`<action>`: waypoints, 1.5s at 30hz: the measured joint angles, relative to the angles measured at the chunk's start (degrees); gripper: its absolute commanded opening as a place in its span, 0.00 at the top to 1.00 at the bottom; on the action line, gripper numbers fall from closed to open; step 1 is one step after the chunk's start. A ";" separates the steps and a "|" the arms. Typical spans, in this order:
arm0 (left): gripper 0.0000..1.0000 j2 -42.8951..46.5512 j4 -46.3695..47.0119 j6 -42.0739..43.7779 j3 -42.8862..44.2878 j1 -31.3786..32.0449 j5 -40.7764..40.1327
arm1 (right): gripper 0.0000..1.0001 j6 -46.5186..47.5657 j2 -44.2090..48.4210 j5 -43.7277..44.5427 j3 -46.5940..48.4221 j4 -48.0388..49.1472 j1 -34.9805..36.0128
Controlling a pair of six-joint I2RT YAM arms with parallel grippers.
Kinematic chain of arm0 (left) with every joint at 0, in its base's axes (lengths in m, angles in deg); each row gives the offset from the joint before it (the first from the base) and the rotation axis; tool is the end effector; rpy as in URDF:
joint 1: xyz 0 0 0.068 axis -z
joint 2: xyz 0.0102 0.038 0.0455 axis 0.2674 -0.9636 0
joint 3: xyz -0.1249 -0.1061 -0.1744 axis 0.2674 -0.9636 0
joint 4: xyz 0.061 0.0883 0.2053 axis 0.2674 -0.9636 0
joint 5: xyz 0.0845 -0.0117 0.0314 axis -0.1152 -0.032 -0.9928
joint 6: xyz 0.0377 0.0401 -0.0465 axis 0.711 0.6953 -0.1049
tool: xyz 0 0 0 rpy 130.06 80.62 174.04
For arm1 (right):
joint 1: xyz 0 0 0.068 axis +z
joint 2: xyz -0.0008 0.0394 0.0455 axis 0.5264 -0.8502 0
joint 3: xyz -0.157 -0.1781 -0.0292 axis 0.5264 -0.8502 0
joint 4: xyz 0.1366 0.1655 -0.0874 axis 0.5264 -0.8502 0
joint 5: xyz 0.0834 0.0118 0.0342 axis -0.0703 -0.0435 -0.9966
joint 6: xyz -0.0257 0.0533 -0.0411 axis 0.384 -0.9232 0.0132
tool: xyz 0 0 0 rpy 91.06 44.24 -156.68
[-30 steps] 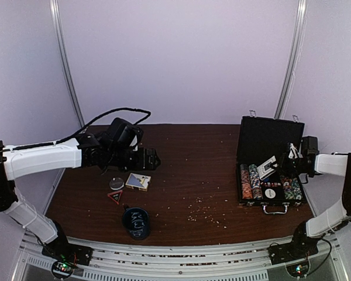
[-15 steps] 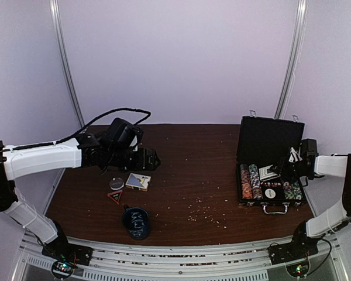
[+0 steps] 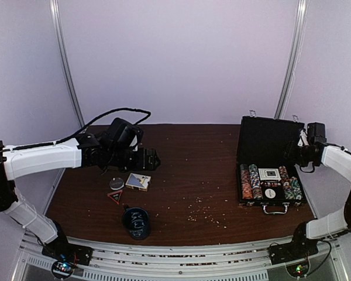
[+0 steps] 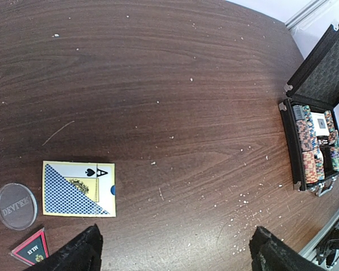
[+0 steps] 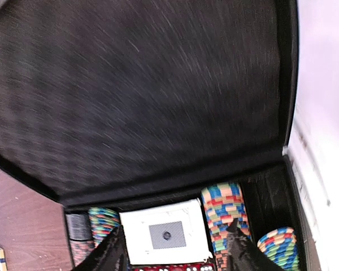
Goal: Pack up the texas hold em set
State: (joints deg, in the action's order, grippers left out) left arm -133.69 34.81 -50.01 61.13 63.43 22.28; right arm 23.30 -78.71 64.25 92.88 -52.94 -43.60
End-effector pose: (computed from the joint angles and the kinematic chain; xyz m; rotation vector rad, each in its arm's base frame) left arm 0.2139 -0.2271 0.2309 -0.0185 2.4454 -0.6547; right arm 0.2585 -0.0368 0.2053 0.4526 2.2784 0.3880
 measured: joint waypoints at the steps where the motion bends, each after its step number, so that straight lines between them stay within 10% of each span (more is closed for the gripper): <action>1: 0.07 0.00 0.00 0.00 0.02 0.00 0.00 | 0.47 -0.17 -1.44 0.09 0.26 -0.70 0.04; 18: 0.07 -0.02 -0.04 0.00 0.02 0.00 0.04 | 0.71 1.22 -15.34 2.10 3.85 -8.57 3.28; 45: 0.06 2.51 -1.29 -0.24 -2.54 -0.07 -0.37 | 0.69 2.40 -20.90 11.41 6.05 -8.41 10.32</action>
State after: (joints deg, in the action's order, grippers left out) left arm -131.17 33.52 -50.25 58.59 63.37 21.91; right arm 25.70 -99.60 75.66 98.94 -61.35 -33.28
